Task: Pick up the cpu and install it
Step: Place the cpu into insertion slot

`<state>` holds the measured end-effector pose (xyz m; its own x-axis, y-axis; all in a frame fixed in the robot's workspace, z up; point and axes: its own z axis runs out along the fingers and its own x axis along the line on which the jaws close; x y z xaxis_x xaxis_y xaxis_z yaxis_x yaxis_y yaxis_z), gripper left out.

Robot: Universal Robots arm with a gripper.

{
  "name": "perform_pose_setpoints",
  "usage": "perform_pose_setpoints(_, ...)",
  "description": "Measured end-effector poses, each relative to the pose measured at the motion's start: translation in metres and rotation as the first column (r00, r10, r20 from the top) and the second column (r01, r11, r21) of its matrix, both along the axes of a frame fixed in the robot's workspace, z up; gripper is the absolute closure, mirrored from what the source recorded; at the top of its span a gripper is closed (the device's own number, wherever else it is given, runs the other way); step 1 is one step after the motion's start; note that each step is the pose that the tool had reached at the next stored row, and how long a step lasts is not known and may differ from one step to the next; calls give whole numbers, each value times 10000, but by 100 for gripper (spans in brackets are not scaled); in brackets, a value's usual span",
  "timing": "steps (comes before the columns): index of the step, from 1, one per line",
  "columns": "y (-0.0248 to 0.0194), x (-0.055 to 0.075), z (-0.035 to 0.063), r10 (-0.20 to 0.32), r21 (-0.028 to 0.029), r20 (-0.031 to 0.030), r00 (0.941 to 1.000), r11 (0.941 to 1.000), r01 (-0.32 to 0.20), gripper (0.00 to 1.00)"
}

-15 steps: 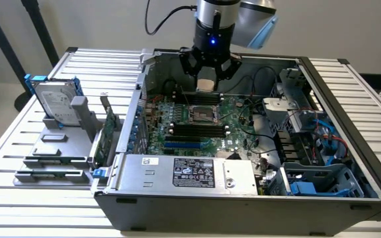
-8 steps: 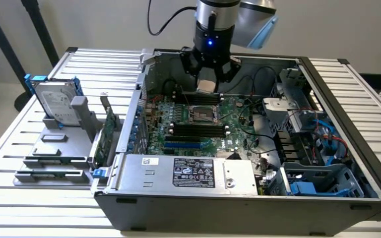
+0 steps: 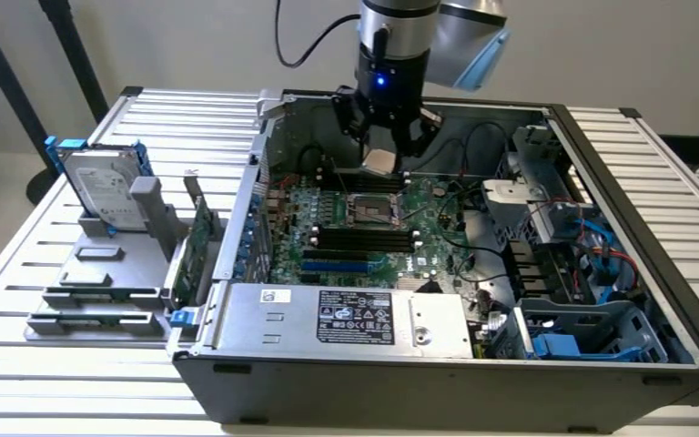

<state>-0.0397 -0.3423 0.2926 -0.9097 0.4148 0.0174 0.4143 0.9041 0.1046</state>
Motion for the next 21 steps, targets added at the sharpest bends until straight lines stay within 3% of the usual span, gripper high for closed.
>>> perform_pose_setpoints(6,0,0,-37,-1086,-2,-9,9941,9941,1086,46)
perform_pose_setpoints(9,0,0,-54,-1572,-16,-94,9875,9876,1572,46)
perform_pose_setpoints(11,0,0,-63,-1836,-39,-209,9828,9830,1836,46)
perform_pose_setpoints(14,0,0,-74,-2191,-89,-434,9747,9757,2189,46)
perform_pose_setpoints(18,1,0,-88,-2681,-170,-733,9606,9634,2676,46)
perform_pose_setpoints(21,1,0,-100,-3067,-226,-901,9475,9518,3059,46)
